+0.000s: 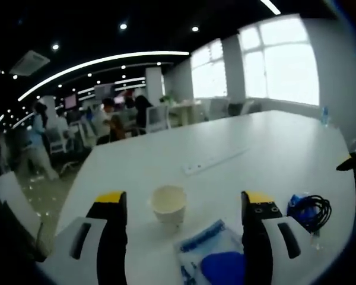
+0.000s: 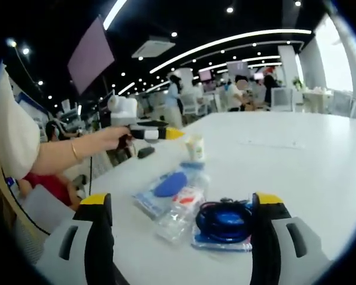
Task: Arrange the tabletop items into an orderly group along one side of the table until the central work area is clear of visible clutter.
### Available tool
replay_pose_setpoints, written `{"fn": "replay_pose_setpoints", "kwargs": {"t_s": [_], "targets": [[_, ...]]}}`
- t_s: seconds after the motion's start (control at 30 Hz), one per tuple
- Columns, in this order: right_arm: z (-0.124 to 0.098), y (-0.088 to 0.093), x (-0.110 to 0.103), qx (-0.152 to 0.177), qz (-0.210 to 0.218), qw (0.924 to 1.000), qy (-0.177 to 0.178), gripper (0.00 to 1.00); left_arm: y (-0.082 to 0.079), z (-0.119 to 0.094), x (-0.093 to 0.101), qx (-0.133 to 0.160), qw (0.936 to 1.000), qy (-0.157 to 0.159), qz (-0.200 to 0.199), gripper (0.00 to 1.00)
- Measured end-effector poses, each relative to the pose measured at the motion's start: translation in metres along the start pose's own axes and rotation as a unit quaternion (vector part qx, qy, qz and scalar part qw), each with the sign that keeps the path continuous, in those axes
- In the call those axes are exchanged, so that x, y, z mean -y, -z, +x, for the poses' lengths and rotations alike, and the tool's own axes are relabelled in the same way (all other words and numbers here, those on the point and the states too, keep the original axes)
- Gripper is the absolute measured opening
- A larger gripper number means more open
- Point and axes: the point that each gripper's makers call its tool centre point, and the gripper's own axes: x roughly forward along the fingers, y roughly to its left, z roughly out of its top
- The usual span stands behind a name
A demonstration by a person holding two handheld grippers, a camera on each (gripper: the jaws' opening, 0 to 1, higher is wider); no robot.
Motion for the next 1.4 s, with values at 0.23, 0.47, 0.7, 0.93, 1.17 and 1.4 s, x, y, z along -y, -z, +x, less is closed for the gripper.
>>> {"fn": "replay_pose_setpoints", "kwargs": {"t_s": [0.23, 0.47, 0.7, 0.93, 1.17, 1.4], "targets": [[-0.005, -0.006, -0.006, 0.009, -0.006, 0.9999, -0.002, 0.98, -0.022, -0.026, 0.022, 0.019, 0.9996, 0.02, 0.011, 0.79], [-0.012, -0.008, -0.007, 0.003, -0.005, 1.0, 0.005, 0.99, -0.039, -0.048, 0.043, 0.032, 0.9989, 0.033, 0.012, 0.81], [-0.016, -0.016, -0.003, -0.003, 0.009, 0.9999, 0.012, 0.99, -0.054, -0.071, 0.054, 0.04, 0.9985, 0.036, 0.007, 0.82], [-0.016, -0.021, -0.013, -0.013, -0.006, 0.9999, 0.005, 0.99, -0.059, -0.089, 0.064, 0.033, 0.9982, 0.042, 0.026, 0.82], [-0.023, -0.02, -0.021, -0.017, -0.009, 0.9998, 0.006, 0.99, -0.081, -0.11, 0.075, 0.064, 0.9962, 0.057, 0.014, 0.84], [-0.027, -0.023, -0.024, -0.02, -0.011, 0.9997, 0.006, 0.99, -0.11, -0.135, 0.077, 0.092, 0.9938, 0.062, 0.006, 0.87]]}}
